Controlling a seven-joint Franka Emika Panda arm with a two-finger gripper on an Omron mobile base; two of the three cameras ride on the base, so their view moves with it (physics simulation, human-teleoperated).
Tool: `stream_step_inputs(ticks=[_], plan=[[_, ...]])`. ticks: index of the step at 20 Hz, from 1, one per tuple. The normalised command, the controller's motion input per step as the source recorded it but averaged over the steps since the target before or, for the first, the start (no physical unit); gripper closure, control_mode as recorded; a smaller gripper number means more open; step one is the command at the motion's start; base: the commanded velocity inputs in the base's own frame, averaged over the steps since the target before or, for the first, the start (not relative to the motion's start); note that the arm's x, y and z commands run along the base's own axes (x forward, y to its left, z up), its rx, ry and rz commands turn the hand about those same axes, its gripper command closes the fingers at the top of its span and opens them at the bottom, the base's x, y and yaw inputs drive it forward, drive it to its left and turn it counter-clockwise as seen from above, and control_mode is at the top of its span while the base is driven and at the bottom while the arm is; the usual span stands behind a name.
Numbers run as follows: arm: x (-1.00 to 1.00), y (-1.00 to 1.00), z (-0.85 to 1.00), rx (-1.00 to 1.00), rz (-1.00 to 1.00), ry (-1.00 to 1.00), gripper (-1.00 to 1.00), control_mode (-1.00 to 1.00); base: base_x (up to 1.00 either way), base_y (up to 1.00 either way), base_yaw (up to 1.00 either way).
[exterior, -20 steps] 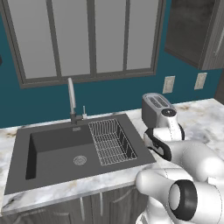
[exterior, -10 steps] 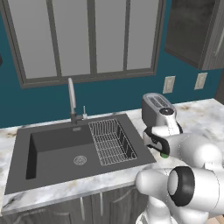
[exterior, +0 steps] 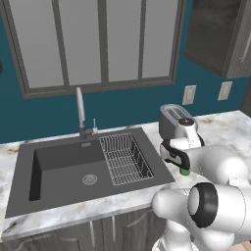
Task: Pick the cup and bowl from the counter and place them on the counter next to the sink.
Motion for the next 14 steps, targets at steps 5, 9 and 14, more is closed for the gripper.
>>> stream_step_inputs(ticks=[5, 9, 14], plan=[[0.0, 0.0, 0.0, 0.0, 0.0, 0.0, -1.0, -1.0, 0.0, 0.0, 0.0], [0.0, 0.0, 0.0, 0.0, 0.0, 0.0, -1.0, -1.0, 0.0, 0.0, 0.0], [0.0, 0.0, 0.0, 0.0, 0.0, 0.01, -1.0, -1.0, 0.0, 0.0, 0.0]])
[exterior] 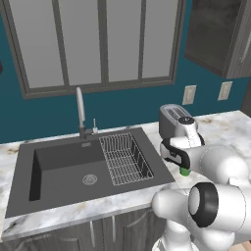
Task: Pick the cup and bowl from the counter and place them on the counter next to the sink.
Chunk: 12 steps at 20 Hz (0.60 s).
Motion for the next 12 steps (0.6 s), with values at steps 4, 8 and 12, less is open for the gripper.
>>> stream_step_inputs(ticks=[4, 8, 12], plan=[[0.0, 0.02, 0.06, 0.0, 0.0, 0.0, -1.0, -1.0, 0.0, 0.0, 0.0], [0.0, 0.08, 0.34, 0.0, 0.01, 0.0, -1.0, -1.0, 0.0, 0.0, 0.0], [0.0, 0.17, 0.48, 0.0, 0.03, 0.0, -1.0, -1.0, 0.0, 0.0, 0.0]])
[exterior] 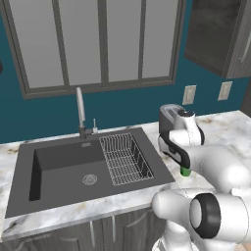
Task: Pick the cup and bowl from the counter and place them on the counter next to the sink.
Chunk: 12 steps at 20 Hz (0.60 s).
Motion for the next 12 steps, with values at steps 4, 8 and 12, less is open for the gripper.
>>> stream_step_inputs(ticks=[4, 8, 12], plan=[[-0.1, 0.27, 0.52, 0.0, 0.03, 0.01, -1.0, -1.0, 0.0, 0.0, 0.0], [-0.41, 0.34, 0.38, 0.0, 0.03, 0.13, -1.0, -1.0, 0.0, 0.0, 0.0], [-0.49, 0.36, 0.26, 0.0, 0.04, 0.21, -1.0, -1.0, 0.0, 0.0, 0.0]])
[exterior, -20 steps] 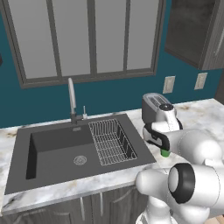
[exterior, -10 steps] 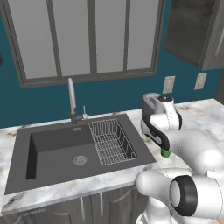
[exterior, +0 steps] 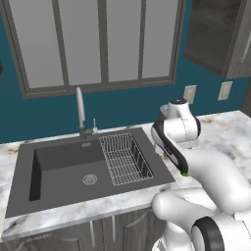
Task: Pick the cup and bowl from the counter and place them on the counter next to the sink.
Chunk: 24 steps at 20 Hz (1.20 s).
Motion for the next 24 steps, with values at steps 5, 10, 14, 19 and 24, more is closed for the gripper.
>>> stream_step_inputs(ticks=[5, 10, 14, 19, 24], plan=[[-0.52, 0.26, 0.09, 0.0, 0.05, 0.16, -1.0, -1.0, 0.0, 0.0, 0.0], [-0.32, 0.06, 0.0, 0.0, 0.03, 0.01, -1.0, -1.0, 0.0, 0.0, 0.0], [-0.03, 0.01, 0.0, 0.0, 0.0, 0.0, -1.0, -1.0, 0.0, 0.0, 0.0], [0.0, 0.0, 0.0, 0.0, 0.0, 0.0, -1.0, -1.0, 0.0, 0.0, 0.0], [0.0, 0.0, 0.0, 0.0, 0.0, 0.0, -1.0, -1.0, 0.0, 0.0, 0.0]])
